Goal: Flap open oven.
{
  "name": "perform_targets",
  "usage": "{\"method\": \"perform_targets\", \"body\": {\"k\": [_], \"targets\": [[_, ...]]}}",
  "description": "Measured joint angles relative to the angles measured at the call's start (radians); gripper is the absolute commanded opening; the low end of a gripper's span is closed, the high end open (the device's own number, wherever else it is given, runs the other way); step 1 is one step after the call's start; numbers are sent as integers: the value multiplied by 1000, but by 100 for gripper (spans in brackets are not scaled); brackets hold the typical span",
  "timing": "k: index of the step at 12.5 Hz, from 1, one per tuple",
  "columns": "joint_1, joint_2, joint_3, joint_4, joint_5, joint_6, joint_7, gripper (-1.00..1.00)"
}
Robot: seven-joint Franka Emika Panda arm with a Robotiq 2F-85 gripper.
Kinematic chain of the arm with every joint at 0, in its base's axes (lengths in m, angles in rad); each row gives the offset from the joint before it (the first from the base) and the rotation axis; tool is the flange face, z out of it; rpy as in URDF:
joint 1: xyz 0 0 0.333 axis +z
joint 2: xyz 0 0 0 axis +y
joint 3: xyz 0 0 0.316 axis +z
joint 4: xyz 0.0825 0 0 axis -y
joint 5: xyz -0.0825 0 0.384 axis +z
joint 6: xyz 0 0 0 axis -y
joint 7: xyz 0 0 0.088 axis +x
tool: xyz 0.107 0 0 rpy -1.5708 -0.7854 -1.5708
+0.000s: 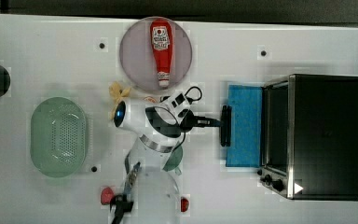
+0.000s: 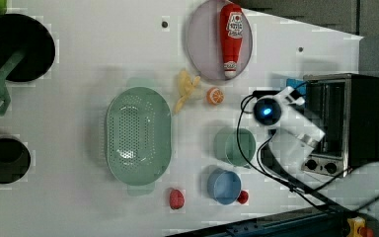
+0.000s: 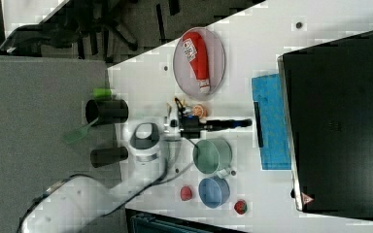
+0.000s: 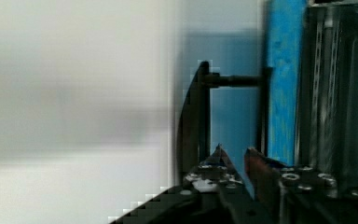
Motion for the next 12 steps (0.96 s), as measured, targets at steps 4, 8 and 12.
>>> {"method": "perform_targets", "body": {"k": [4, 8, 12], "targets": [[-2, -311, -20, 25, 403, -21, 16, -65], [2, -607, -99, 113, 800, -72, 17, -65], [-31, -794, -150, 139, 868, -215, 19, -65]]}}
